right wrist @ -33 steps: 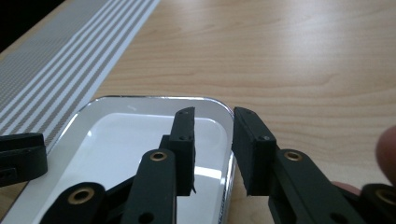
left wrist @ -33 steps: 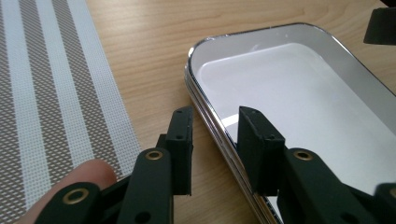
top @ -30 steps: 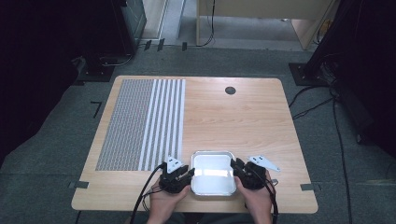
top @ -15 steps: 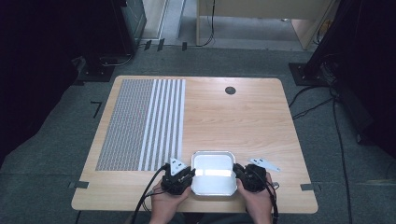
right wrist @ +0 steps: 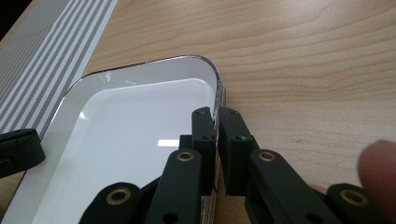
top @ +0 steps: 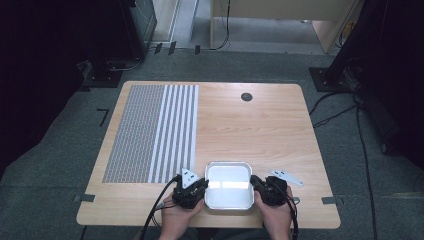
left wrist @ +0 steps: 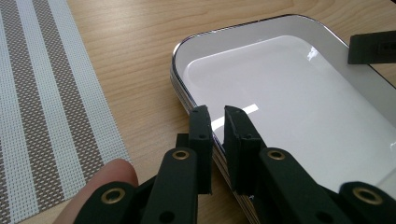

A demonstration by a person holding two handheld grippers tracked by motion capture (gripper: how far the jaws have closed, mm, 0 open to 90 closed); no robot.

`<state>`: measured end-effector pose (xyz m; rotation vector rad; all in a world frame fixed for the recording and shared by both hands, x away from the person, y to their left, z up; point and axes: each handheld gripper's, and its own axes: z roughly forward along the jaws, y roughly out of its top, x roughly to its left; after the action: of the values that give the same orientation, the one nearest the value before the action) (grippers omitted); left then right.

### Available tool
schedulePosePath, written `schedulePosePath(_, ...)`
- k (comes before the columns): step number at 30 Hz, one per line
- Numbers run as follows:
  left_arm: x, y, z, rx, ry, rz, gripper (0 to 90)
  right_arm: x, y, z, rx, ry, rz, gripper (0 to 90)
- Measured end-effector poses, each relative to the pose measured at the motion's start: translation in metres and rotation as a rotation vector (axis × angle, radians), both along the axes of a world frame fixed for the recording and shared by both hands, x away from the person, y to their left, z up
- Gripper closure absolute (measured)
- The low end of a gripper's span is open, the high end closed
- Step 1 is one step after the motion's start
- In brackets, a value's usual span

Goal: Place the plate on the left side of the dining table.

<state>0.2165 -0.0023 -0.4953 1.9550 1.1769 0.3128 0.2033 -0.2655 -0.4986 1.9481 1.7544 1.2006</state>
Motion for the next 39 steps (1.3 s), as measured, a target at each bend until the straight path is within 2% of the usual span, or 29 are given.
schedulePosePath(17,0.0002,-0.0003,-0.0002,-0.002,-0.003,-0.004,83.2,-0.0022,-0.0051,0.0001,0.047,-0.015,-0.005,86.4)
schedulePosePath(21,0.0,-0.0005,0.0002,-0.002,-0.003,-0.004,83.4,-0.0023,-0.007,0.0006,0.069,-0.017,-0.011,88.6)
schedulePosePath(28,0.0003,-0.0005,0.0005,-0.003,-0.002,-0.003,83.5,-0.0007,-0.0064,-0.0017,0.063,-0.015,-0.003,87.3)
schedulePosePath(32,0.0001,-0.0007,0.0002,-0.004,-0.005,-0.001,83.5,-0.0024,-0.0016,-0.0005,0.013,-0.025,-0.01,89.2)
schedulePosePath(34,0.0001,-0.0007,0.0002,-0.005,-0.005,0.0,83.5,-0.0029,-0.0003,0.0,0.007,-0.028,-0.018,89.7)
schedulePosePath(39,0.0006,-0.0014,-0.0001,-0.006,-0.004,0.0,81.8,-0.0031,-0.0074,-0.0009,0.106,-0.022,-0.047,90.0)
